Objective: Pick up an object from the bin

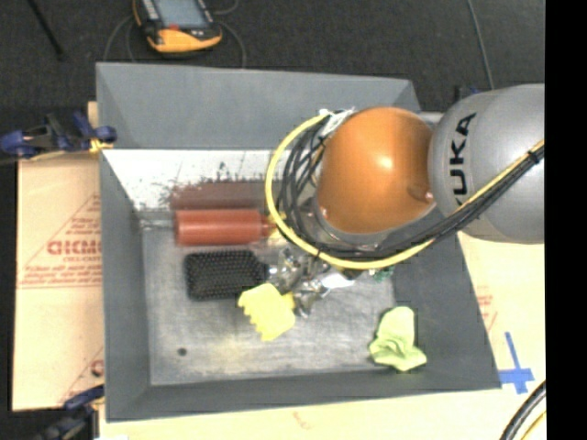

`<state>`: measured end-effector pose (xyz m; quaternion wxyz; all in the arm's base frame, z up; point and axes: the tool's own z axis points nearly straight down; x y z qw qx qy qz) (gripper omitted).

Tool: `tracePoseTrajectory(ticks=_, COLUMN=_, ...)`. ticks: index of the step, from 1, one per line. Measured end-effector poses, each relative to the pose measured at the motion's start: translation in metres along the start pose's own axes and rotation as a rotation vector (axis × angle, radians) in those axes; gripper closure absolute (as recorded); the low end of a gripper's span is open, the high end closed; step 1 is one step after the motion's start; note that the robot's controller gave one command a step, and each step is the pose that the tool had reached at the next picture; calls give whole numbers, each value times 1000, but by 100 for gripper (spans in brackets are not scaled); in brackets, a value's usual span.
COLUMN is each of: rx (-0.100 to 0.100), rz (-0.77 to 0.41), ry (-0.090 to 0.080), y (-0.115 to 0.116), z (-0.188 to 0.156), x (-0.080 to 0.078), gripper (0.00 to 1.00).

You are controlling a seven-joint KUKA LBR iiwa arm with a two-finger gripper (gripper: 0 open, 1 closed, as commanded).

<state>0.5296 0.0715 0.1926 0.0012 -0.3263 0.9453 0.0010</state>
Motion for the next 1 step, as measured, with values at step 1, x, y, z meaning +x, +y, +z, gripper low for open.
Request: tracePoseTrajectory(ticks=1, rx=-1, rz=-59, ry=6, y=4, z=-42, x=-1, gripper=100)
